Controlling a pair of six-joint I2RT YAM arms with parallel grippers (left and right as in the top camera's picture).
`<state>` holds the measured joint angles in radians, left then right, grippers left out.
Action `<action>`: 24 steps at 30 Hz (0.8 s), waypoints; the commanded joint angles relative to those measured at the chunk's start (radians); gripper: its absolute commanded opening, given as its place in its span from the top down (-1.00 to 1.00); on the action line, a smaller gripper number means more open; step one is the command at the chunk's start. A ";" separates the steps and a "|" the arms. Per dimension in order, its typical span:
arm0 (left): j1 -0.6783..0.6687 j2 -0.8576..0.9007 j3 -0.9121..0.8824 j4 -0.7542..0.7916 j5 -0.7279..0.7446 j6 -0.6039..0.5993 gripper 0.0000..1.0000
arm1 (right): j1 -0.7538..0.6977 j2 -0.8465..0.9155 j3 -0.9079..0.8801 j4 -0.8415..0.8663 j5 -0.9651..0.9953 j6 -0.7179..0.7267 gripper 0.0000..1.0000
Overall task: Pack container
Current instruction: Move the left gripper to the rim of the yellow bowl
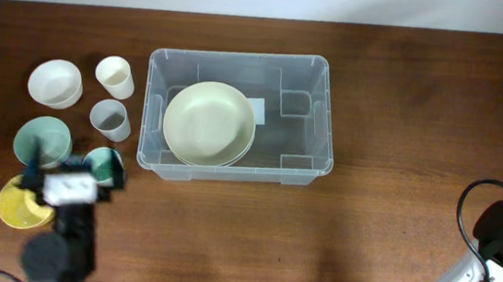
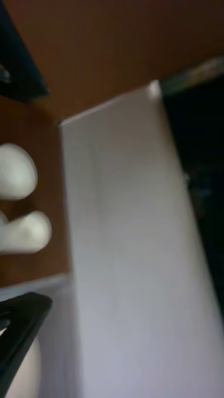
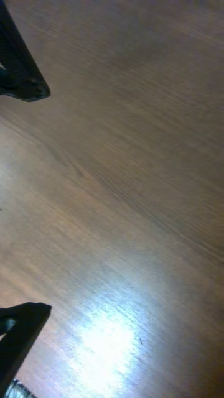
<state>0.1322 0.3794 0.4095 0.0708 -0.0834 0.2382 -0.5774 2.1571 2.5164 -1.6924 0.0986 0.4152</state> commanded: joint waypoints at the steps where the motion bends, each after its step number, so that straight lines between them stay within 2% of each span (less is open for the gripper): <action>1: 0.049 0.194 0.240 -0.001 0.027 -0.028 -0.99 | 0.001 -0.004 -0.005 -0.002 0.018 0.004 -0.98; 5: 0.058 0.341 0.344 -0.001 0.003 0.005 -0.99 | 0.001 -0.004 -0.005 -0.002 0.018 0.004 -0.98; 6: 0.066 0.372 0.370 -0.021 -0.041 -0.024 -0.99 | 0.001 -0.004 -0.005 -0.002 0.018 0.004 -0.98; 8: 0.103 0.430 0.441 -0.108 -0.119 -0.156 -1.00 | 0.001 -0.004 -0.005 -0.002 0.018 0.004 -0.98; 9: 0.132 0.459 0.488 -0.174 -0.114 -0.214 -0.99 | 0.001 -0.004 -0.005 -0.002 0.018 0.004 -0.98; 12: 0.256 0.573 0.673 -0.428 0.042 -0.314 -0.99 | 0.001 -0.004 -0.005 -0.002 0.018 0.004 -0.98; 14: 0.340 0.654 0.772 -0.537 0.184 -0.317 -0.99 | 0.001 -0.004 -0.005 -0.002 0.018 0.004 -0.98; 16: 0.403 0.724 0.818 -0.564 0.277 -0.317 -0.99 | 0.001 -0.004 -0.005 -0.002 0.018 0.004 -0.98; 18: 0.435 0.774 0.820 -0.581 0.310 -0.317 -0.99 | 0.001 -0.004 -0.005 -0.002 0.018 0.004 -0.98; 22: 0.444 0.864 0.820 -0.709 0.204 -0.344 -0.99 | 0.001 -0.004 -0.005 -0.002 0.018 0.004 -0.98; 24: 0.468 0.906 0.820 -0.782 0.063 -0.531 -0.99 | 0.001 -0.004 -0.005 -0.002 0.018 0.004 -0.98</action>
<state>0.5709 1.2289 1.2293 -0.6594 0.1062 -0.0952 -0.5774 2.1571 2.5164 -1.6924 0.1017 0.4156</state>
